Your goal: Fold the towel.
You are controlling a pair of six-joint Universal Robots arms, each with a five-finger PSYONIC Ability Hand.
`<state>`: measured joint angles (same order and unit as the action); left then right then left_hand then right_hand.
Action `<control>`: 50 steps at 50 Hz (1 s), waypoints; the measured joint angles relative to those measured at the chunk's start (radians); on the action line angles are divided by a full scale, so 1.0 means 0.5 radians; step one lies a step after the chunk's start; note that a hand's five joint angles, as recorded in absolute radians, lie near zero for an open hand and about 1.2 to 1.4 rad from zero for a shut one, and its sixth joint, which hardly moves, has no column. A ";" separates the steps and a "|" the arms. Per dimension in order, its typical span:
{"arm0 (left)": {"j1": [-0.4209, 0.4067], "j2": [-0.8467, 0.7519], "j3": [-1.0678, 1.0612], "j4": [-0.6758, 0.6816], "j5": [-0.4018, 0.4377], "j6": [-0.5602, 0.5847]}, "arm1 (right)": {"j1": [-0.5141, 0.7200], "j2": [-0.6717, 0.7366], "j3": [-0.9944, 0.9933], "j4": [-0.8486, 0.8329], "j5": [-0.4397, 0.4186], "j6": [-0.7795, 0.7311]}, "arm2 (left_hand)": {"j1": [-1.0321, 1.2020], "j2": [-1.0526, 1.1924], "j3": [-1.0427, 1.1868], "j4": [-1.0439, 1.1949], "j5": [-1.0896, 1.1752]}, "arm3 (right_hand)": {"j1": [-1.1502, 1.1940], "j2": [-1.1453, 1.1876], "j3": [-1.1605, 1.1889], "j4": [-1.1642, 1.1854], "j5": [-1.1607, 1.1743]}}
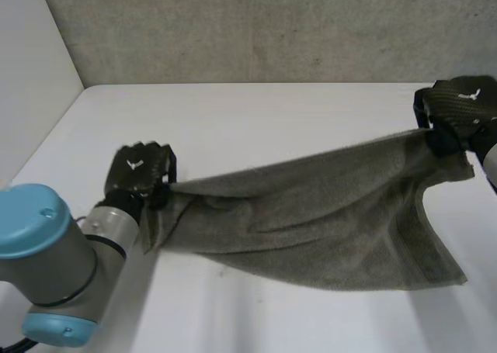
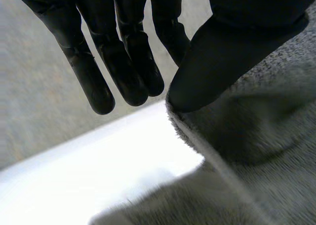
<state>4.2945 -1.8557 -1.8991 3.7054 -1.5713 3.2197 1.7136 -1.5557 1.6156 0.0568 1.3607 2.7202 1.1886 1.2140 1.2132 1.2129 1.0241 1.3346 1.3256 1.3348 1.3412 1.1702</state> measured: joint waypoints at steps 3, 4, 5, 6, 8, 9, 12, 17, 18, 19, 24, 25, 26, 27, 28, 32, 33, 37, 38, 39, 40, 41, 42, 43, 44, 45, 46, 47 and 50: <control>0.025 0.166 0.000 -0.045 0.007 0.031 | -0.003 -0.092 -0.063 0.068 -0.002 -0.003 | 0.000 0.004 0.003 0.007 0.001 | 0.000 0.000 0.000 0.000 0.000; 0.030 0.210 -0.001 -0.058 0.008 0.038 | -0.003 -0.115 -0.081 0.085 -0.002 -0.004 | 0.000 0.004 0.004 0.007 0.004 | 0.000 0.000 0.000 0.000 0.000; 0.037 0.288 0.003 -0.074 0.010 0.048 | -0.003 -0.155 -0.115 0.118 -0.002 -0.005 | 0.003 0.005 0.005 0.007 0.009 | 0.000 0.000 0.000 0.000 0.000; 0.041 0.329 0.005 -0.084 0.011 0.052 | -0.003 -0.175 -0.136 0.137 -0.002 -0.005 | 0.005 0.005 0.005 0.007 0.009 | 0.000 0.000 0.000 0.000 0.000; 0.054 0.506 0.026 -0.122 0.018 0.065 | -0.002 -0.250 -0.224 0.207 -0.005 -0.006 | 0.008 0.006 0.006 0.008 0.009 | 0.000 0.000 0.000 0.000 0.000; 0.060 0.605 0.043 -0.148 0.025 0.069 | -0.002 -0.285 -0.280 0.249 -0.005 -0.007 | 0.009 0.006 0.006 0.008 0.009 | 0.000 0.001 0.000 0.000 0.000; 0.070 0.857 0.119 -0.231 0.062 0.072 | 0.000 -0.362 -0.452 0.362 -0.007 -0.009 | 0.011 0.007 0.007 0.008 0.010 | 0.000 0.002 0.000 0.000 0.000; 0.078 1.117 0.307 -0.437 0.179 0.068 | -0.004 -0.393 -0.739 0.590 -0.054 -0.078 | 0.019 0.007 0.007 0.008 0.010 | 0.000 0.002 0.000 0.000 0.007; 0.079 1.130 0.333 -0.472 0.194 0.068 | -0.006 -0.389 -0.763 0.617 -0.062 -0.092 | 0.019 0.007 0.007 0.008 0.010 | 0.000 0.002 0.000 0.000 0.008; 0.081 1.142 0.373 -0.523 0.218 0.068 | -0.011 -0.377 -0.802 0.667 -0.079 -0.124 | 0.019 0.007 0.007 0.008 0.011 | 0.000 0.002 0.000 0.000 0.011; 0.092 1.040 0.568 -0.822 0.312 0.069 | -0.049 -0.193 -0.940 0.960 -0.160 -0.374 | 0.019 0.007 0.007 0.008 0.012 | 0.000 0.002 0.000 0.000 0.017; 0.096 0.969 0.612 -0.890 0.322 0.070 | -0.056 -0.114 -0.965 1.032 -0.169 -0.454 | 0.019 0.007 0.007 0.008 0.012 | 0.000 0.002 0.000 0.000 0.017; 0.100 0.887 0.656 -0.955 0.329 0.072 | -0.058 -0.055 -0.981 1.078 -0.172 -0.507 | 0.019 0.007 0.007 0.008 0.013 | 0.000 0.002 0.000 0.000 0.017; 0.106 0.773 0.712 -1.031 0.333 0.076 | -0.058 0.020 -1.003 1.123 -0.172 -0.565 | 0.019 0.007 0.007 0.008 0.015 | 0.000 0.002 0.000 0.000 0.017; 0.108 0.731 0.734 -1.055 0.334 0.077 | -0.057 0.067 -1.019 1.145 -0.170 -0.593 | 0.019 0.007 0.007 0.008 0.016 | 0.000 0.002 0.000 0.000 0.017; 0.136 0.388 0.937 -1.216 0.326 0.119 | -0.032 0.325 -1.148 1.204 -0.136 -0.686 | 0.019 0.008 0.007 0.009 0.017 | 0.001 0.002 0.000 0.000 0.017; 0.148 0.276 1.030 -1.253 0.322 0.146 | -0.015 0.413 -1.230 1.195 -0.113 -0.692 | 0.019 0.008 0.008 0.009 0.017 | 0.001 0.003 0.000 0.000 0.017; 0.169 0.063 1.323 -1.279 0.312 0.222 | 0.066 0.676 -1.610 1.080 -0.020 -0.656 | 0.019 0.008 0.008 0.010 0.017 | 0.001 0.024 0.000 0.000 0.017; 0.175 -0.003 1.479 -1.266 0.307 0.247 | 0.100 0.756 -1.761 1.021 0.013 -0.633 | 0.019 0.008 0.008 0.011 0.017 | 0.001 0.024 0.000 0.000 0.017; 0.178 -0.046 1.606 -1.244 0.303 0.261 | 0.132 0.838 -1.912 0.963 0.048 -0.610 | 0.019 0.008 0.008 0.011 0.017 | 0.001 0.024 0.000 0.000 0.017; 0.179 -0.068 1.684 -1.227 0.300 0.268 | 0.152 0.886 -1.999 0.929 0.066 -0.596 | 0.019 0.008 0.008 0.011 0.017 | 0.001 0.024 0.000 0.000 0.017; 0.180 -0.098 1.815 -1.185 0.293 0.272 | 0.187 0.970 -2.163 0.861 0.103 -0.567 | 0.019 0.008 0.009 0.012 0.017 | 0.001 0.024 0.000 0.000 0.017; 0.180 -0.108 1.877 -1.156 0.288 0.271 | 0.199 0.998 -2.225 0.825 0.117 -0.549 | 0.019 0.008 0.009 0.012 0.017 | 0.001 0.024 0.000 0.000 0.017; 0.180 -0.123 1.998 -1.083 0.273 0.261 | 0.227 1.053 -2.380 0.711 0.156 -0.482 | 0.019 0.008 0.008 0.012 0.017 | 0.001 0.025 0.000 0.000 0.014; 0.180 -0.127 2.087 -1.003 0.253 0.241 | 0.245 1.079 -2.499 0.590 0.189 -0.398 | 0.019 0.008 0.008 0.012 0.017 | 0.001 0.025 0.000 0.000 0.017; 0.181 -0.125 2.124 -0.960 0.239 0.228 | 0.253 1.086 -2.548 0.531 0.206 -0.352 | 0.019 0.008 0.009 0.012 0.017 | 0.001 0.025 0.000 0.000 0.017; 0.182 -0.118 2.179 -0.878 0.212 0.199 | 0.263 1.088 -2.622 0.420 0.234 -0.256 | 0.019 0.008 0.009 0.012 0.017 | 0.001 0.025 0.000 0.000 0.018; 0.183 -0.104 2.218 -0.787 0.176 0.158 | 0.268 1.078 -2.660 0.337 0.255 -0.168 | 0.019 0.008 0.008 0.012 0.017 | 0.001 0.025 0.000 0.000 0.022; 0.187 -0.069 2.211 -0.632 0.094 0.064 | 0.266 1.027 -2.641 0.223 0.284 0.022 | 0.019 0.008 0.008 0.012 0.017 | 0.001 0.025 0.000 0.000 0.024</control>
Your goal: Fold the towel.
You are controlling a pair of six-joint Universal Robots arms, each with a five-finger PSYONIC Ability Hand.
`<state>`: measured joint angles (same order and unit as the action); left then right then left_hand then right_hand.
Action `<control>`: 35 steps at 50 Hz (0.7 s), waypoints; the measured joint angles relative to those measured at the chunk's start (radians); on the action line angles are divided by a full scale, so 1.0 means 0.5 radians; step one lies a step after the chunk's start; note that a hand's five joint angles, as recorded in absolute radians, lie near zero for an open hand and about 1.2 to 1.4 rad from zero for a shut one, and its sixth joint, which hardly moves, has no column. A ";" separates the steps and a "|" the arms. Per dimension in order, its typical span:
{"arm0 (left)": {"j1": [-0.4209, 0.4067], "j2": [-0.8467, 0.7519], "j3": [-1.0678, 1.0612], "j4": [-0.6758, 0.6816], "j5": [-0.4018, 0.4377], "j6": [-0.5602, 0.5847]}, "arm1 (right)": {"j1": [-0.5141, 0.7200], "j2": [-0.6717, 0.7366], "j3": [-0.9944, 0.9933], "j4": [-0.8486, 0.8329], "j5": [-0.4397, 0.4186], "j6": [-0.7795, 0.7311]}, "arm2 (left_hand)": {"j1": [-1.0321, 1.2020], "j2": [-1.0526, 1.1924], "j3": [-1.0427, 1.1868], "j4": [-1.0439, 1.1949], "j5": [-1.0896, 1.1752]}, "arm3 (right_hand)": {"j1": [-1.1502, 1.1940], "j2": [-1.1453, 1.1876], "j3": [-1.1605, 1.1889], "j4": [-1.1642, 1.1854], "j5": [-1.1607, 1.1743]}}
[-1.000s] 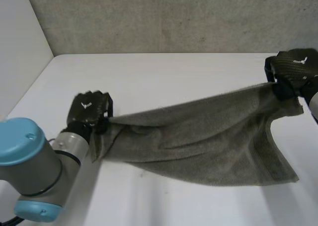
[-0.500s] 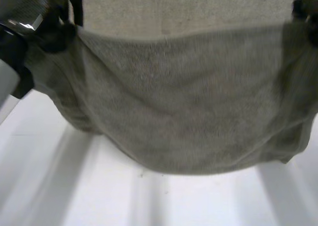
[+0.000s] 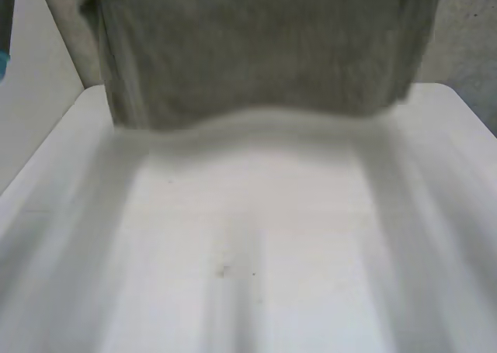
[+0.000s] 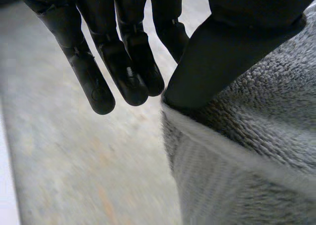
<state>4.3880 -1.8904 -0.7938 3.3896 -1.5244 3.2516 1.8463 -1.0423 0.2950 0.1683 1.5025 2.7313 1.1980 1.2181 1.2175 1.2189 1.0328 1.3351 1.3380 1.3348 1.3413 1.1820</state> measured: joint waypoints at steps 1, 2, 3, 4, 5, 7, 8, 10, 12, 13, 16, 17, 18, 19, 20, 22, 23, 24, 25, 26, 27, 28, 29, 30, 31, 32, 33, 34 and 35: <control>0.003 0.013 -0.044 0.037 -0.029 -0.035 | -0.004 -0.025 0.051 -0.002 0.000 0.051 | 0.000 0.000 0.000 0.000 0.001 | 0.000 0.000 0.000 0.000 0.000; 0.005 0.021 -0.075 0.051 -0.041 -0.051 | -0.006 -0.042 0.093 0.009 -0.004 0.072 | 0.000 0.000 0.000 0.000 0.001 | 0.000 0.000 0.000 0.000 0.000; 0.012 0.038 -0.161 0.070 -0.063 -0.079 | -0.012 -0.071 0.185 0.045 -0.016 0.094 | 0.000 0.000 0.000 0.000 0.001 | 0.000 0.000 0.000 0.000 0.000; 0.017 0.046 -0.217 0.075 -0.072 -0.091 | -0.013 -0.085 0.234 0.068 -0.025 0.097 | 0.000 0.000 0.000 0.000 0.001 | 0.000 0.000 0.000 0.000 0.001; 0.029 0.058 -0.335 0.078 -0.083 -0.109 | -0.016 -0.115 0.363 0.129 -0.050 0.086 | 0.000 0.000 0.000 0.000 0.001 | 0.000 0.000 0.000 0.000 0.001; 0.048 0.076 -0.522 0.077 -0.086 -0.125 | -0.020 -0.151 0.577 0.222 -0.099 0.044 | 0.000 0.000 0.000 0.000 0.001 | 0.000 0.000 0.000 0.000 0.000; 0.062 0.085 -0.659 0.073 -0.080 -0.130 | -0.022 -0.173 0.718 0.274 -0.135 0.007 | 0.000 0.000 0.000 0.000 0.001 | 0.000 0.000 0.000 0.000 0.000; 0.086 0.095 -0.897 0.069 -0.055 -0.132 | -0.023 -0.210 0.955 0.338 -0.196 -0.062 | 0.000 0.000 0.000 0.001 0.001 | 0.000 0.000 0.000 0.000 0.000; 0.106 0.097 -1.118 0.070 -0.020 -0.131 | -0.026 -0.250 1.206 0.389 -0.260 -0.134 | 0.001 0.000 0.000 0.001 0.001 | 0.000 0.000 0.000 0.000 0.000; 0.119 0.095 -1.271 0.077 0.012 -0.129 | -0.027 -0.274 1.370 0.422 -0.301 -0.181 | 0.003 0.000 0.000 0.001 0.001 | 0.000 0.000 0.000 0.000 0.001; 0.142 0.073 -1.582 0.119 0.087 -0.123 | -0.030 -0.323 1.747 0.446 -0.386 -0.284 | 0.006 0.000 0.000 0.001 0.001 | 0.000 0.000 0.000 0.000 0.004; 0.147 0.058 -1.672 0.142 0.111 -0.120 | -0.031 -0.334 1.874 0.430 -0.405 -0.316 | 0.008 0.000 0.000 0.001 0.001 | 0.000 0.000 0.000 0.000 0.005; 0.150 0.049 -1.722 0.157 0.125 -0.118 | -0.031 -0.341 1.949 0.417 -0.417 -0.334 | 0.008 0.000 0.000 0.001 0.001 | 0.000 0.000 0.000 0.000 0.005; 0.153 0.025 -1.815 0.192 0.149 -0.108 | -0.031 -0.350 2.099 0.366 -0.432 -0.369 | 0.008 0.000 0.000 0.001 0.002 | 0.000 0.001 0.000 0.000 0.006; 0.155 0.011 -1.859 0.210 0.160 -0.102 | -0.031 -0.352 2.186 0.326 -0.437 -0.387 | 0.008 0.000 0.000 0.001 0.002 | 0.000 0.001 0.000 0.000 0.006; 0.158 -0.051 -2.017 0.302 0.195 -0.054 | -0.031 -0.356 2.482 0.141 -0.435 -0.442 | 0.009 0.001 0.001 0.001 0.002 | 0.000 0.006 0.000 0.000 0.006; 0.158 -0.074 -2.063 0.336 0.204 -0.024 | -0.032 -0.357 2.597 0.054 -0.428 -0.457 | 0.009 0.001 0.001 0.001 0.002 | 0.000 0.006 0.000 0.000 0.006; 0.158 -0.083 -2.082 0.353 0.207 -0.008 | -0.033 -0.358 2.649 0.011 -0.424 -0.463 | 0.009 0.001 0.001 0.001 0.002 | 0.000 0.006 0.000 0.000 0.006; 0.158 -0.107 -2.118 0.392 0.213 0.037 | -0.036 -0.360 2.732 -0.063 -0.416 -0.469 | 0.009 0.001 0.001 0.001 0.002 | 0.000 0.006 0.000 0.000 0.006; 0.159 -0.133 -2.156 0.439 0.217 0.099 | -0.040 -0.362 2.818 -0.144 -0.407 -0.473 | 0.009 0.001 0.001 0.001 0.002 | 0.000 0.006 0.000 0.000 0.006; 0.159 -0.142 -2.166 0.458 0.218 0.124 | -0.044 -0.364 2.854 -0.181 -0.403 -0.473 | 0.009 0.001 0.001 0.001 0.002 | 0.000 0.006 0.000 0.000 0.006; 0.161 -0.162 -2.184 0.500 0.219 0.182 | -0.059 -0.372 2.910 -0.240 -0.397 -0.472 | 0.009 0.001 0.001 0.001 0.002 | 0.000 0.006 0.000 0.000 0.006; 0.162 -0.168 -2.190 0.514 0.219 0.202 | -0.067 -0.377 2.932 -0.264 -0.395 -0.471 | 0.009 0.001 0.001 0.001 0.002 | 0.000 0.006 0.000 0.000 0.006; 0.163 -0.182 -2.200 0.548 0.219 0.247 | -0.090 -0.392 2.973 -0.307 -0.394 -0.467 | 0.009 0.001 0.000 0.001 0.002 | 0.000 0.006 0.000 0.000 0.006; 0.165 -0.193 -2.204 0.582 0.218 0.285 | -0.117 -0.414 3.004 -0.343 -0.394 -0.462 | 0.009 0.000 0.000 0.000 0.002 | 0.000 0.006 0.000 0.000 0.006; 0.166 -0.200 -2.205 0.607 0.218 0.311 | -0.142 -0.437 3.025 -0.366 -0.395 -0.457 | 0.009 -0.003 -0.001 -0.003 0.002 | 0.000 0.006 0.000 0.000 0.006; 0.167 -0.204 -2.206 0.621 0.218 0.321 | -0.154 -0.449 3.034 -0.375 -0.396 -0.454 | 0.008 -0.010 -0.008 -0.011 0.000 | 0.000 0.006 0.000 0.000 0.006; 0.168 -0.211 -2.205 0.653 0.217 0.337 | -0.178 -0.479 3.046 -0.391 -0.399 -0.443 | -0.025 -0.069 -0.067 -0.070 -0.031 | 0.000 0.006 0.000 0.000 0.006; 0.170 -0.218 -2.203 0.690 0.216 0.348 | -0.202 -0.512 3.054 -0.405 -0.401 -0.427 | -0.100 -0.140 -0.138 -0.134 -0.104 | 0.000 0.006 0.000 0.000 0.006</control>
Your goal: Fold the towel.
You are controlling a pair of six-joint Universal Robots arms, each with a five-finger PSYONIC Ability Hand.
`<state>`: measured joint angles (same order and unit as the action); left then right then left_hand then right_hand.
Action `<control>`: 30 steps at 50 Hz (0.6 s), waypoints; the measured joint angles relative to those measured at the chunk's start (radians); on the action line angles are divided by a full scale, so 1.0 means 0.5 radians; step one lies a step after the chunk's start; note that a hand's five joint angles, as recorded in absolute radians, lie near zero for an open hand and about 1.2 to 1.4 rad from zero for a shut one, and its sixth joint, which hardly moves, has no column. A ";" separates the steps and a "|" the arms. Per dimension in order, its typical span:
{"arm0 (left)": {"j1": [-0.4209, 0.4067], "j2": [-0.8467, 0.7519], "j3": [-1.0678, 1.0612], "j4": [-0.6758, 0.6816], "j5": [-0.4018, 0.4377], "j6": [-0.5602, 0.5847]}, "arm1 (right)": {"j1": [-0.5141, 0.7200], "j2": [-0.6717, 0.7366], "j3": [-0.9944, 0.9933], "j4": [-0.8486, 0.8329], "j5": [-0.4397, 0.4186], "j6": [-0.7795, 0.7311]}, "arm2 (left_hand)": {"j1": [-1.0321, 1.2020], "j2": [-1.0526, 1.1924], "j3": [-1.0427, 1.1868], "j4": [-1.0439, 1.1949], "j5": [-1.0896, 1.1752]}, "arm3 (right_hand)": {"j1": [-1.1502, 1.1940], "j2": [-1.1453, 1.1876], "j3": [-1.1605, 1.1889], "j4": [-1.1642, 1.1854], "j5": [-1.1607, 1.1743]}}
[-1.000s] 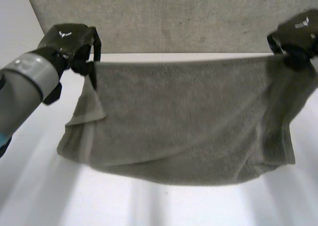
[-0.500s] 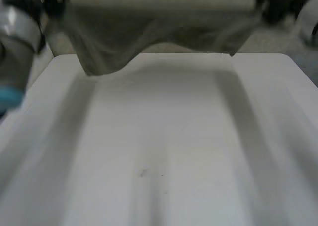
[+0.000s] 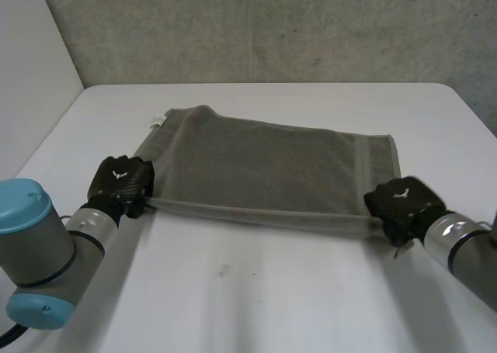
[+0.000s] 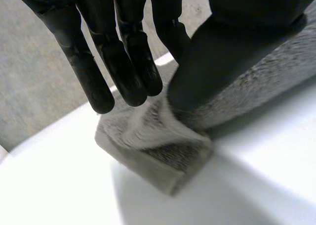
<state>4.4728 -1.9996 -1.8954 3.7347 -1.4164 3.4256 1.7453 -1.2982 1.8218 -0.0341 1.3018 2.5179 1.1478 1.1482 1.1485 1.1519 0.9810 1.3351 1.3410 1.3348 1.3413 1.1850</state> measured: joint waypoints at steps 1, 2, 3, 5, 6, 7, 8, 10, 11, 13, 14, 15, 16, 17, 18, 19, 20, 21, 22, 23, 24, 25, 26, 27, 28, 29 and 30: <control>0.000 -0.004 0.001 0.018 0.000 0.003 | -0.010 -0.015 0.003 -0.004 -0.001 0.010 | -0.033 -0.031 -0.031 -0.038 -0.039 | 0.000 0.000 0.000 0.000 0.000; 0.002 -0.011 0.002 0.055 0.000 0.007 | -0.034 -0.049 0.006 -0.016 -0.005 0.038 | -0.113 -0.110 -0.111 -0.118 -0.123 | 0.000 0.000 0.000 0.000 0.000; 0.003 -0.018 0.004 0.088 0.000 0.008 | -0.057 -0.078 0.007 -0.026 -0.009 0.069 | -0.162 -0.162 -0.163 -0.170 -0.170 | 0.000 0.000 0.000 0.000 0.000; 0.004 -0.032 0.007 0.133 0.000 0.006 | -0.095 -0.124 0.006 -0.042 -0.020 0.131 | -0.508 -0.480 -0.479 -0.488 -0.503 | 0.000 0.000 0.000 0.000 0.000; 0.004 -0.037 0.008 0.147 0.000 0.005 | -0.108 -0.140 0.005 -0.047 -0.027 0.154 | -0.566 -0.561 -0.559 -0.550 -0.569 | 0.000 0.000 0.000 0.000 0.000; 0.004 -0.048 0.011 0.167 0.001 0.002 | -0.132 -0.169 0.004 -0.054 -0.042 0.200 | -0.665 -0.664 -0.663 -0.671 -0.682 | 0.000 0.000 0.000 0.000 0.000; 0.004 -0.053 0.012 0.174 0.001 0.001 | -0.143 -0.181 0.003 -0.058 -0.050 0.220 | -0.686 -0.697 -0.695 -0.704 -0.713 | 0.000 0.000 0.000 0.000 0.000; 0.002 -0.079 0.021 0.194 0.004 -0.003 | -0.183 -0.228 0.000 -0.066 -0.086 0.295 | -0.792 -0.801 -0.794 -0.804 -0.817 | 0.000 0.000 0.000 0.000 0.000; 0.001 -0.085 0.024 0.197 0.005 -0.004 | -0.190 -0.236 0.000 -0.068 -0.094 0.307 | -0.809 -0.814 -0.812 -0.822 -0.834 | 0.000 0.000 0.000 0.000 0.000; -0.003 -0.105 0.034 0.202 0.006 -0.007 | -0.216 -0.264 -0.001 -0.069 -0.122 0.348 | -0.848 -0.857 -0.857 -0.862 -0.877 | 0.000 0.000 0.000 0.000 0.000; -0.007 -0.118 0.042 0.202 0.007 -0.009 | -0.230 -0.281 -0.002 -0.068 -0.138 0.367 | -0.863 -0.872 -0.872 -0.880 -0.892 | 0.000 0.000 0.000 0.000 0.000; -0.011 -0.125 0.047 0.202 0.007 -0.011 | -0.238 -0.288 -0.002 -0.068 -0.146 0.375 | -0.869 -0.878 -0.878 -0.886 -0.900 | 0.000 0.000 0.000 0.000 0.000; -0.018 -0.137 0.056 0.201 0.007 -0.014 | -0.246 -0.296 -0.002 -0.066 -0.155 0.383 | -0.874 -0.883 -0.884 -0.891 -0.903 | 0.000 0.000 0.000 0.000 0.000; -0.021 -0.141 0.060 0.201 0.007 -0.016 | -0.250 -0.300 -0.002 -0.065 -0.160 0.387 | -0.877 -0.886 -0.887 -0.896 -0.907 | 0.000 0.000 0.000 0.000 0.000; -0.031 -0.151 0.069 0.199 0.009 -0.024 | -0.255 -0.306 -0.001 -0.063 -0.166 0.391 | -0.888 -0.896 -0.897 -0.904 -0.917 | 0.000 0.000 0.000 0.000 0.000; -0.040 -0.156 0.075 0.196 0.011 -0.034 | -0.258 -0.309 -0.001 -0.060 -0.170 0.392 | -0.897 -0.904 -0.906 -0.914 -0.925 | 0.000 0.000 0.000 0.000 0.000; -0.045 -0.159 0.077 0.195 0.014 -0.039 | -0.259 -0.310 0.000 -0.059 -0.171 0.392 | -0.901 -0.913 -0.914 -0.919 -0.930 | 0.000 0.000 0.000 0.000 0.000; -0.057 -0.162 0.081 0.193 0.022 -0.053 | -0.260 -0.311 0.002 -0.058 -0.173 0.391 | -0.929 -0.938 -0.939 -0.945 -0.958 | 0.000 0.000 0.000 0.000 0.000; -0.064 -0.163 0.083 0.191 0.029 -0.064 | -0.260 -0.311 0.003 -0.057 -0.174 0.390 | -0.949 -0.956 -0.958 -0.962 -0.978 | 0.000 0.000 0.000 0.000 0.000; -0.076 -0.163 0.083 0.189 0.041 -0.079 | -0.260 -0.310 0.005 -0.056 -0.174 0.388 | -0.990 -1.000 -0.995 -0.999 -1.015 | 0.000 0.000 0.000 0.000 0.000; -0.082 -0.163 0.083 0.188 0.050 -0.088 | -0.259 -0.310 0.006 -0.056 -0.174 0.387 | -1.008 -1.017 -1.018 -1.022 -1.031 | 0.000 0.000 0.000 0.000 0.000; -0.092 -0.161 0.082 0.186 0.068 -0.104 | -0.259 -0.309 0.007 -0.055 -0.174 0.384 | -1.060 -1.068 -1.068 -1.073 -1.091 | 0.000 0.000 0.000 0.000 0.000; -0.098 -0.159 0.080 0.185 0.079 -0.114 | -0.259 -0.309 0.008 -0.055 -0.173 0.383 | -1.079 -1.085 -1.085 -1.090 -1.107 | 0.000 0.000 0.000 0.000 0.000; -0.100 -0.159 0.079 0.185 0.086 -0.118 | -0.258 -0.308 0.009 -0.055 -0.173 0.381 | -1.083 -1.093 -1.093 -1.097 -1.114 | 0.000 0.000 0.000 0.000 0.000; -0.107 -0.156 0.077 0.185 0.104 -0.130 | -0.258 -0.307 0.009 -0.055 -0.173 0.379 | -1.100 -1.110 -1.110 -1.113 -1.130 | 0.000 0.000 0.000 0.000 0.000; -0.109 -0.155 0.077 0.185 0.111 -0.134 | -0.258 -0.306 0.009 -0.055 -0.172 0.379 | -1.107 -1.114 -1.115 -1.120 -1.136 | 0.000 0.000 0.000 0.000 0.000; -0.111 -0.155 0.077 0.186 0.120 -0.139 | -0.258 -0.305 0.008 -0.055 -0.172 0.378 | -1.111 -1.121 -1.122 -1.128 -1.143 | 0.000 0.000 0.000 0.000 0.000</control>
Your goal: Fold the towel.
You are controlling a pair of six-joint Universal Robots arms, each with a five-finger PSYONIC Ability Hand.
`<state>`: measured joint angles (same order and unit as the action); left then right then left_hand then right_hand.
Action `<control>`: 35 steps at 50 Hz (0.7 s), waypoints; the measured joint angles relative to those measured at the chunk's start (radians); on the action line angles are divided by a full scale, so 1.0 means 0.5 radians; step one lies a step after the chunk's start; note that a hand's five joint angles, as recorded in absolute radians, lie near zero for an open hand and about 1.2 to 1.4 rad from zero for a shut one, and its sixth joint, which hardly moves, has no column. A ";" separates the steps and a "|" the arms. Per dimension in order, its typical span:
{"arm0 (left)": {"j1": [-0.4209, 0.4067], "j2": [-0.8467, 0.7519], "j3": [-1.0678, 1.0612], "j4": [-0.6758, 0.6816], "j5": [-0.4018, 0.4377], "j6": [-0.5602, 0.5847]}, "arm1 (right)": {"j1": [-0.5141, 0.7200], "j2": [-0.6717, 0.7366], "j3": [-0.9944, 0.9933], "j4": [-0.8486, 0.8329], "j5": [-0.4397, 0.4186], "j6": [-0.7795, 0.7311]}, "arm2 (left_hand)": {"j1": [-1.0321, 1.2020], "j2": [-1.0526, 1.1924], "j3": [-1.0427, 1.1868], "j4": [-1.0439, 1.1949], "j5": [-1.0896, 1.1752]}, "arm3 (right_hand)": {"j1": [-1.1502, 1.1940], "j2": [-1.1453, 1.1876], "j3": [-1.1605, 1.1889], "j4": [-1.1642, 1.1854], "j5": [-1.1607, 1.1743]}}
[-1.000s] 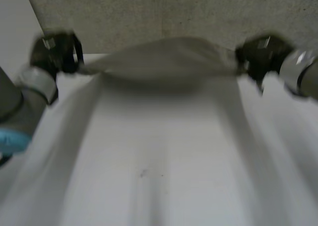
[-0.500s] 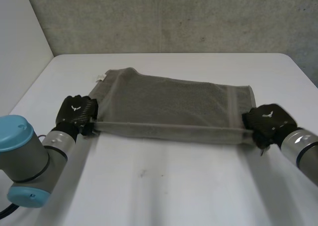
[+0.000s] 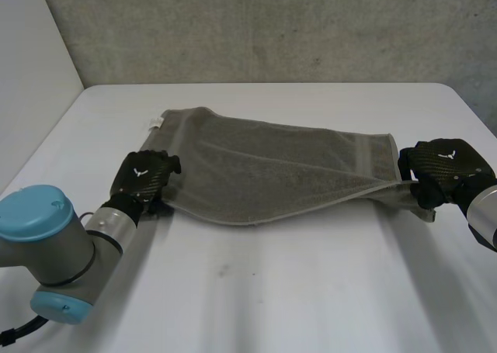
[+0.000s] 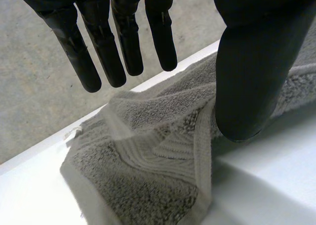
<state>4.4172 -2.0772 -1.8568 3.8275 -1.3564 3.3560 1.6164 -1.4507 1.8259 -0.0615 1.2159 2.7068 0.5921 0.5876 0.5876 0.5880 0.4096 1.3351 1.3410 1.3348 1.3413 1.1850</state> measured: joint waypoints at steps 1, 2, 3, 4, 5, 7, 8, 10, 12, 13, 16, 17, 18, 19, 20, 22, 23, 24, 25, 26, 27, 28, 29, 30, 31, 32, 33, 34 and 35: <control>-0.001 -0.001 0.001 0.001 0.004 -0.002 | 0.000 0.001 -0.001 0.000 0.000 0.000 | -0.005 -0.004 -0.003 -0.002 -0.004 | 0.000 0.000 0.000 0.000 0.000; -0.002 -0.003 0.004 0.002 0.012 -0.005 | -0.001 0.001 -0.003 0.000 0.000 0.001 | -0.006 -0.005 -0.004 -0.004 -0.004 | 0.000 0.000 0.000 0.000 0.000; -0.002 -0.005 0.006 0.003 0.014 -0.006 | -0.001 0.001 -0.004 0.000 0.001 0.002 | -0.006 -0.006 -0.004 -0.005 -0.005 | 0.000 0.000 0.000 0.000 0.000; -0.003 -0.012 0.012 0.004 0.017 -0.006 | -0.003 0.002 -0.005 -0.001 0.001 0.004 | -0.006 -0.008 -0.004 -0.008 -0.008 | 0.000 0.000 0.000 0.000 0.000; -0.004 -0.018 0.017 0.005 0.019 -0.006 | -0.005 0.002 -0.006 -0.002 0.002 0.005 | -0.006 -0.008 -0.004 -0.008 -0.007 | 0.000 0.000 0.000 0.000 0.000; -0.009 -0.048 0.041 0.008 0.021 -0.004 | -0.016 0.001 -0.010 -0.004 0.004 0.010 | -0.006 -0.008 -0.004 -0.008 -0.007 | 0.000 0.000 0.000 0.000 0.000; -0.011 -0.059 0.050 0.009 0.022 -0.003 | -0.018 0.000 -0.010 -0.004 0.005 0.012 | -0.006 -0.008 -0.004 -0.008 -0.007 | 0.000 0.000 0.000 0.000 0.000; -0.021 -0.092 0.081 0.011 0.021 0.000 | -0.029 -0.007 -0.014 -0.004 0.008 0.026 | -0.006 -0.007 -0.004 -0.008 -0.001 | 0.000 0.000 0.000 0.000 0.000; -0.031 -0.127 0.113 0.010 0.020 0.002 | -0.037 -0.019 -0.018 -0.003 0.009 0.047 | -0.006 -0.003 -0.002 -0.004 0.001 | 0.000 0.000 0.000 0.000 0.000; -0.039 -0.152 0.138 0.010 0.018 0.005 | -0.045 -0.031 -0.021 -0.001 0.010 0.071 | -0.006 -0.003 0.001 -0.004 0.003 | 0.000 0.000 0.000 0.000 0.000; -0.052 -0.206 0.192 0.008 0.012 0.009 | -0.078 -0.077 -0.029 0.003 0.006 0.161 | 0.000 0.009 0.006 0.004 0.018 | 0.000 0.000 0.000 0.000 0.000; -0.056 -0.224 0.212 0.008 0.008 0.011 | -0.094 -0.097 -0.032 0.004 0.002 0.200 | 0.003 0.018 0.016 0.014 0.025 | 0.000 0.000 0.000 0.000 0.000; -0.057 -0.234 0.221 0.007 0.006 0.011 | -0.103 -0.107 -0.033 0.005 0.000 0.219 | 0.011 0.024 0.022 0.020 0.031 | 0.000 0.000 0.000 0.000 0.000; -0.060 -0.251 0.237 0.006 0.001 0.012 | -0.122 -0.129 -0.036 0.005 -0.006 0.260 | 0.026 0.036 0.035 0.033 0.042 | 0.000 0.000 0.000 0.000 0.000; -0.060 -0.256 0.245 0.006 -0.002 0.012 | -0.129 -0.137 -0.038 0.005 -0.009 0.274 | 0.034 0.044 0.043 0.042 0.047 | 0.000 0.000 0.000 0.000 0.000; -0.061 -0.274 0.266 0.006 -0.019 0.013 | -0.162 -0.177 -0.043 0.005 -0.025 0.330 | 0.085 0.094 0.094 0.091 0.100 | 0.000 0.000 0.000 0.000 0.000; -0.060 -0.279 0.276 0.007 -0.033 0.013 | -0.178 -0.196 -0.045 0.005 -0.036 0.352 | 0.101 0.113 0.112 0.109 0.114 | 0.000 0.000 0.000 0.000 0.000; -0.060 -0.281 0.281 0.008 -0.042 0.013 | -0.186 -0.204 -0.046 0.005 -0.040 0.359 | 0.110 0.120 0.120 0.115 0.121 | 0.000 0.000 0.000 0.000 0.000; -0.058 -0.283 0.287 0.008 -0.061 0.013 | -0.200 -0.220 -0.049 0.004 -0.050 0.370 | 0.124 0.135 0.135 0.132 0.139 | 0.000 0.000 0.000 0.000 0.000; -0.057 -0.283 0.293 0.009 -0.088 0.014 | -0.213 -0.233 -0.050 0.003 -0.058 0.376 | 0.142 0.152 0.151 0.149 0.156 | 0.000 0.000 0.000 0.000 0.000; -0.056 -0.282 0.295 0.010 -0.103 0.014 | -0.219 -0.238 -0.051 0.003 -0.062 0.378 | 0.159 0.166 0.166 0.163 0.168 | 0.000 0.000 0.000 0.000 0.000; -0.055 -0.279 0.300 0.010 -0.137 0.015 | -0.230 -0.247 -0.053 0.002 -0.069 0.379 | 0.174 0.181 0.181 0.179 0.183 | 0.000 0.000 0.000 0.000 0.000; -0.054 -0.277 0.301 0.010 -0.159 0.015 | -0.235 -0.251 -0.054 0.001 -0.072 0.379 | 0.178 0.187 0.186 0.185 0.188 | 0.000 0.000 0.000 0.000 0.000; -0.051 -0.270 0.304 0.012 -0.206 0.016 | -0.245 -0.257 -0.056 0.001 -0.078 0.378 | 0.185 0.195 0.194 0.191 0.195 | 0.000 0.000 0.000 0.000 0.000; -0.049 -0.262 0.305 0.013 -0.249 0.017 | -0.251 -0.260 -0.058 0.001 -0.080 0.376 | 0.191 0.199 0.200 0.198 0.199 | 0.000 0.000 0.000 0.000 0.000; -0.048 -0.255 0.304 0.013 -0.274 0.017 | -0.253 -0.260 -0.059 0.001 -0.081 0.375 | 0.196 0.207 0.207 0.205 0.208 | 0.000 0.000 0.000 0.000 0.000; -0.047 -0.243 0.302 0.013 -0.307 0.018 | -0.257 -0.260 -0.061 0.003 -0.083 0.371 | 0.206 0.215 0.214 0.211 0.214 | 0.000 0.000 0.000 0.000 0.000; -0.046 -0.230 0.298 0.012 -0.334 0.019 | -0.259 -0.259 -0.063 0.005 -0.084 0.368 | 0.273 0.284 0.284 0.283 0.278 | 0.000 0.000 0.000 0.000 0.000; -0.046 -0.222 0.294 0.012 -0.345 0.019 | -0.259 -0.258 -0.064 0.006 -0.084 0.367 | 0.366 0.375 0.375 0.346 0.339 | 0.000 0.000 0.000 0.000 0.000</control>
<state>4.3944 -2.1883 -1.7096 3.8333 -1.5290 3.3654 1.4871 -1.5795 1.7940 -0.0584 1.1740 2.8901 0.7750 0.7751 0.7751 0.7608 0.5793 1.3351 1.3409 1.3348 1.3413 1.1850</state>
